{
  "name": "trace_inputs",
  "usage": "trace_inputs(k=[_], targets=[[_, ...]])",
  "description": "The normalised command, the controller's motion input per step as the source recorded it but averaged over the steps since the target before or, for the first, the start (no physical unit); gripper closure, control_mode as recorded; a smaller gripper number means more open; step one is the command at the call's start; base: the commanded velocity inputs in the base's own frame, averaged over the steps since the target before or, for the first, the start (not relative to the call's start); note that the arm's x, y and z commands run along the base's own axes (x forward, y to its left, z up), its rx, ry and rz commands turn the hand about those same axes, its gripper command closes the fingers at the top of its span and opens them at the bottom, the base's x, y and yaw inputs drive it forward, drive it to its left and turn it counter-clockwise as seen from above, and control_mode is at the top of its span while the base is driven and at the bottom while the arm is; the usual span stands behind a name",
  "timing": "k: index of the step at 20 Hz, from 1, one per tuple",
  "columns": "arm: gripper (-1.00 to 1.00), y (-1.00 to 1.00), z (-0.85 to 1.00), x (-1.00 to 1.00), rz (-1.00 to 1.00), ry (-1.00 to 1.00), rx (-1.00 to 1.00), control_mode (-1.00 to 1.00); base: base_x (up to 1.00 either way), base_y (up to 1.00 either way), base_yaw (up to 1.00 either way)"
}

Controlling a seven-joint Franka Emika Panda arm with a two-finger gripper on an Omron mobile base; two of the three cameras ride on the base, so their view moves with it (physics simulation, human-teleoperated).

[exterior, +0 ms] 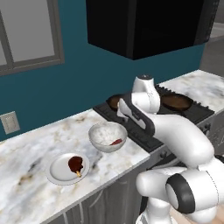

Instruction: Place one of the steaks on the plate and the other in the bowl. Then place the bowl in the fridge.

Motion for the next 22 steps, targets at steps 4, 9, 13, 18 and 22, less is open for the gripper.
trace_inputs(k=[4,9,13,18,22], targets=[[-1.0,0.18,-0.53,0.39,-0.14,0.0,0.0,-1.0,0.0,0.0,0.0],[-1.0,-0.05,-0.23,0.13,0.01,0.0,0.02,-1.0,0.0,0.0,0.0],[-1.0,-0.07,-0.17,0.18,0.1,0.07,0.06,-1.0,0.0,0.0,0.0],[-1.0,0.0,-0.26,0.21,0.19,0.13,0.08,-1.0,0.0,0.0,0.0],[-1.0,0.0,-0.26,0.4,0.15,0.16,0.03,-1.0,0.0,0.0,0.0]])
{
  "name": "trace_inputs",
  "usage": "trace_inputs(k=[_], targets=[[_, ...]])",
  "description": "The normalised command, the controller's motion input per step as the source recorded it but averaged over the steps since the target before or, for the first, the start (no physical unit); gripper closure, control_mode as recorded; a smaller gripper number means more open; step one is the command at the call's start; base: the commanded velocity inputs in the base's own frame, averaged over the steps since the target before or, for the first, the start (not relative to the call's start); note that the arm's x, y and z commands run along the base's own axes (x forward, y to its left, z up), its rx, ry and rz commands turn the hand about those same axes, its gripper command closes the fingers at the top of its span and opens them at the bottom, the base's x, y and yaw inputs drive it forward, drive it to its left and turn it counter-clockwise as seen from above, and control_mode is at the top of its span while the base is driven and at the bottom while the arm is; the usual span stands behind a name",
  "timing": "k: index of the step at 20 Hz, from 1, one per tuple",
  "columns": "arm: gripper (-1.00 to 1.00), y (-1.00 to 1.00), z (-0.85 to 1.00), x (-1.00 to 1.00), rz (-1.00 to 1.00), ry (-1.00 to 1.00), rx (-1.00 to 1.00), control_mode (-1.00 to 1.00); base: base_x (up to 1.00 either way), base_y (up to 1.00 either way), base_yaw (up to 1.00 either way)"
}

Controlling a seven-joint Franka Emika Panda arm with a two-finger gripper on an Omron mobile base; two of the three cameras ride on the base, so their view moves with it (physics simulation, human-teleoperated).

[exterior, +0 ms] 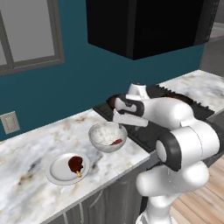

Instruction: Place one of the steaks on the plate and the other in the bowl. Then place the bowl in the fridge.

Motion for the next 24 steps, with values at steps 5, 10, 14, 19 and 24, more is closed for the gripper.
trace_inputs(k=[5,10,14,19,24], targets=[[-1.0,0.12,-0.22,0.47,0.03,0.02,0.0,-1.0,0.0,0.0,0.0],[-1.0,0.26,-0.23,0.05,0.0,-0.02,0.0,-1.0,0.0,0.0,0.0],[-1.0,0.03,-0.31,-0.03,0.0,-0.11,0.0,-1.0,0.0,0.0,0.0],[-1.0,0.0,-0.38,-0.03,0.0,-0.11,0.0,-1.0,0.0,0.0,0.0],[-1.0,0.03,-0.33,-0.02,0.0,-0.06,0.0,-1.0,0.0,0.0,0.0]])
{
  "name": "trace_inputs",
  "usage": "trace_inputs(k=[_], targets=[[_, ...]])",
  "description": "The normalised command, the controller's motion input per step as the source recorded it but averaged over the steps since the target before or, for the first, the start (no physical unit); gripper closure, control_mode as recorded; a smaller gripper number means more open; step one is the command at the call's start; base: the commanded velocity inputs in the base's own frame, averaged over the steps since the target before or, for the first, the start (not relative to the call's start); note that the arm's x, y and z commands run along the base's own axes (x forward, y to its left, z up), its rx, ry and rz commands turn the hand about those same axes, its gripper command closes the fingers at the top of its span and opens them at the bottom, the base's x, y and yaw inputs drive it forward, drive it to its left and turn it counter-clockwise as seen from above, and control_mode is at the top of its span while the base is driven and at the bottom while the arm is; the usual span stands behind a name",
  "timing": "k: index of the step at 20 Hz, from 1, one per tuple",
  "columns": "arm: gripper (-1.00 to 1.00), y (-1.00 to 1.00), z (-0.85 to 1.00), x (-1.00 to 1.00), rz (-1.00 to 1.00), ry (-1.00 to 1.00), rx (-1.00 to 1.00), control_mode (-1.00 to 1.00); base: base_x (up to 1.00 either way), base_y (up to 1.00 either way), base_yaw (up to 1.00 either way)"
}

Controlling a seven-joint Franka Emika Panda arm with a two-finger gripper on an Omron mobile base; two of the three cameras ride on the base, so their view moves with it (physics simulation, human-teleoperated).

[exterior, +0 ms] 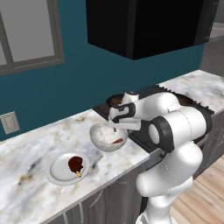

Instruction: Place one of the steaks on the plate and the other in the bowl. Then place the bowl in the fridge.

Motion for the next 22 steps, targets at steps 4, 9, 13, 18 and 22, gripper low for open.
trace_inputs(k=[4,9,13,18,22], targets=[[-1.0,0.06,-0.03,0.0,0.0,-0.01,0.0,-1.0,0.0,0.0,0.0],[1.0,0.11,0.0,0.0,0.0,0.0,0.0,-1.0,0.0,0.0,0.0],[1.0,0.0,0.0,0.0,0.0,0.0,0.0,-1.0,0.0,0.0,0.0],[1.0,0.0,0.0,0.0,0.0,0.0,0.0,-1.0,0.0,0.0,0.0],[1.0,-0.17,0.21,-0.55,-0.22,-0.02,0.0,-1.0,0.0,0.0,0.0]])
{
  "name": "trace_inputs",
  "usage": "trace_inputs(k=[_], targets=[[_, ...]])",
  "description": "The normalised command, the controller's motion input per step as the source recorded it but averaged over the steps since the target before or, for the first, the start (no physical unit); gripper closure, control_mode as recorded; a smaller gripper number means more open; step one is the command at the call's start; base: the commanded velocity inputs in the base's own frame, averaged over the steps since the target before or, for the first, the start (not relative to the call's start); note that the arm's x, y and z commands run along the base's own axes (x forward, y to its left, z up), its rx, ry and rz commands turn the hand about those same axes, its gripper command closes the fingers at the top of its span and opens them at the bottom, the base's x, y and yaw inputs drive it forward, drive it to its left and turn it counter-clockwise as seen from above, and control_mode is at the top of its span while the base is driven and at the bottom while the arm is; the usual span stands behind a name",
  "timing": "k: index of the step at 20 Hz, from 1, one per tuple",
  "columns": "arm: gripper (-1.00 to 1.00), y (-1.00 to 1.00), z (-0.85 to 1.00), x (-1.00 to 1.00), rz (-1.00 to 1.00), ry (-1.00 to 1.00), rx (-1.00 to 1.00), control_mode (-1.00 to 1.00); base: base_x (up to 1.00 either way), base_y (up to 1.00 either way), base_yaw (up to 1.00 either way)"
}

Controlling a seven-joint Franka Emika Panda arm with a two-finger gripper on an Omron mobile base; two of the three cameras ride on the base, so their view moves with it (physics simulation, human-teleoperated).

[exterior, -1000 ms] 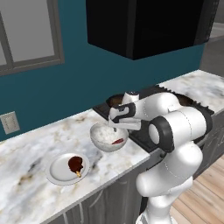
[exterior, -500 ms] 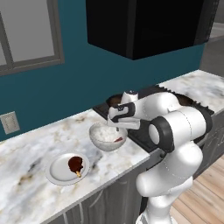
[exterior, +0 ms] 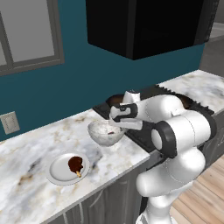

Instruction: Place one of the steaks on the plate and the other in the bowl. Then place the bowl in the fridge.

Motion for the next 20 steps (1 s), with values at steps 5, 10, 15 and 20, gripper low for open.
trace_inputs(k=[5,10,15,20], targets=[[1.0,-0.37,0.84,-1.0,-0.36,-0.14,0.08,-1.0,0.0,0.0,0.0],[1.0,-0.35,0.95,-0.95,-0.32,-0.19,0.02,-1.0,0.0,0.0,0.0],[1.0,-0.48,0.5,-0.86,-0.34,0.0,0.0,-1.0,0.0,0.0,0.0],[1.0,-0.39,0.79,-0.43,-0.31,0.03,0.0,-1.0,0.0,0.0,0.0]])
